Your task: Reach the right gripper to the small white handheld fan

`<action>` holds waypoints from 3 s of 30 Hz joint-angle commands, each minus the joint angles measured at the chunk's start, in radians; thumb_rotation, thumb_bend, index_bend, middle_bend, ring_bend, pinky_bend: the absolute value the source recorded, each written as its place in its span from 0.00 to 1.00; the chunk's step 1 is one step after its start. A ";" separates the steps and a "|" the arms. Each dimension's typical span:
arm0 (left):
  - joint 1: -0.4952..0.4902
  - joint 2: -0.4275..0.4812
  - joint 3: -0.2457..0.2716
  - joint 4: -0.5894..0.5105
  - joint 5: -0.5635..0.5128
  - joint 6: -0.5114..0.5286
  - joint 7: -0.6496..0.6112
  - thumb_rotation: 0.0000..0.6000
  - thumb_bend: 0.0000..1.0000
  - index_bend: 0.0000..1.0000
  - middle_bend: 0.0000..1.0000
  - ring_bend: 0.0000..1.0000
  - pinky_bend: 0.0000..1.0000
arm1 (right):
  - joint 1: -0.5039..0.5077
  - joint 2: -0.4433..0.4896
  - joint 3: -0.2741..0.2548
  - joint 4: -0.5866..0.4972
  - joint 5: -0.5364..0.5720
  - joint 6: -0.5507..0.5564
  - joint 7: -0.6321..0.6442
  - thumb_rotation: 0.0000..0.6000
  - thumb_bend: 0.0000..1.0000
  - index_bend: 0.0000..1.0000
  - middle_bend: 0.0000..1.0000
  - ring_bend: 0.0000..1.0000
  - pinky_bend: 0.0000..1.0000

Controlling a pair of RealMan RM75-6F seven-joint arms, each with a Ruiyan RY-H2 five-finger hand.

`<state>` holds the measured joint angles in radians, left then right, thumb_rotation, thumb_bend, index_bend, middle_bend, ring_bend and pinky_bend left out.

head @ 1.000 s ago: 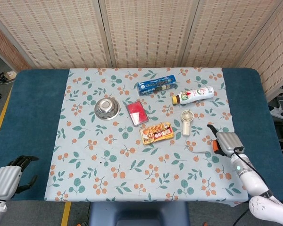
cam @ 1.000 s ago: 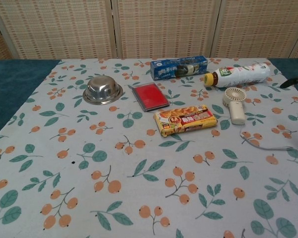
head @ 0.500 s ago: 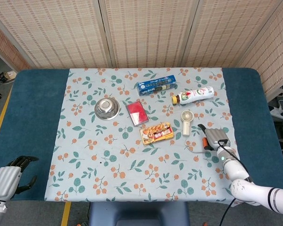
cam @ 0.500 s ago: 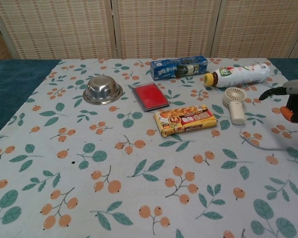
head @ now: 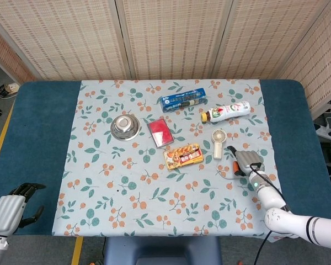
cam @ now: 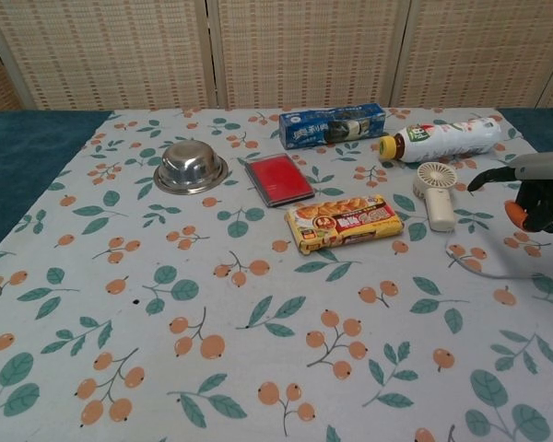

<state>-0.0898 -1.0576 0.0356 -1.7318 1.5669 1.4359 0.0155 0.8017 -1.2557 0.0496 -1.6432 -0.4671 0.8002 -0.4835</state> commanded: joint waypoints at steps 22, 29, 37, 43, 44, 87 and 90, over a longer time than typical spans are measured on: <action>0.006 0.004 0.001 -0.005 0.013 0.016 0.006 1.00 0.36 0.28 0.30 0.22 0.38 | 0.038 -0.045 -0.017 0.060 0.017 -0.011 0.032 1.00 0.71 0.08 0.81 0.65 0.67; 0.005 0.003 0.001 -0.004 0.009 0.011 0.005 1.00 0.36 0.29 0.30 0.22 0.38 | 0.047 -0.054 -0.021 0.069 0.020 -0.016 0.036 1.00 0.71 0.08 0.81 0.65 0.67; 0.004 0.004 0.000 -0.004 0.008 0.010 0.005 1.00 0.36 0.29 0.30 0.22 0.38 | 0.056 -0.064 -0.023 0.073 0.018 -0.016 0.041 1.00 0.71 0.07 0.81 0.65 0.67; 0.006 0.005 0.001 -0.005 0.008 0.013 0.004 1.00 0.36 0.29 0.30 0.22 0.38 | 0.059 -0.071 -0.023 0.077 0.015 -0.012 0.046 1.00 0.71 0.07 0.81 0.65 0.67; 0.007 0.005 0.001 -0.005 0.009 0.013 0.004 1.00 0.36 0.29 0.30 0.22 0.38 | 0.060 -0.072 -0.023 0.078 0.015 -0.012 0.046 1.00 0.71 0.07 0.81 0.65 0.67; 0.007 0.006 -0.001 -0.004 0.008 0.014 0.001 1.00 0.36 0.29 0.30 0.22 0.38 | 0.069 -0.106 -0.019 0.117 0.007 -0.011 0.062 1.00 0.71 0.07 0.81 0.65 0.67; 0.007 0.006 -0.001 -0.004 0.007 0.013 0.001 1.00 0.36 0.29 0.30 0.22 0.38 | 0.069 -0.106 -0.020 0.115 0.009 -0.007 0.060 1.00 0.71 0.07 0.81 0.65 0.67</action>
<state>-0.0831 -1.0520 0.0343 -1.7353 1.5742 1.4491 0.0162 0.8709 -1.3617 0.0299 -1.5283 -0.4584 0.7926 -0.4230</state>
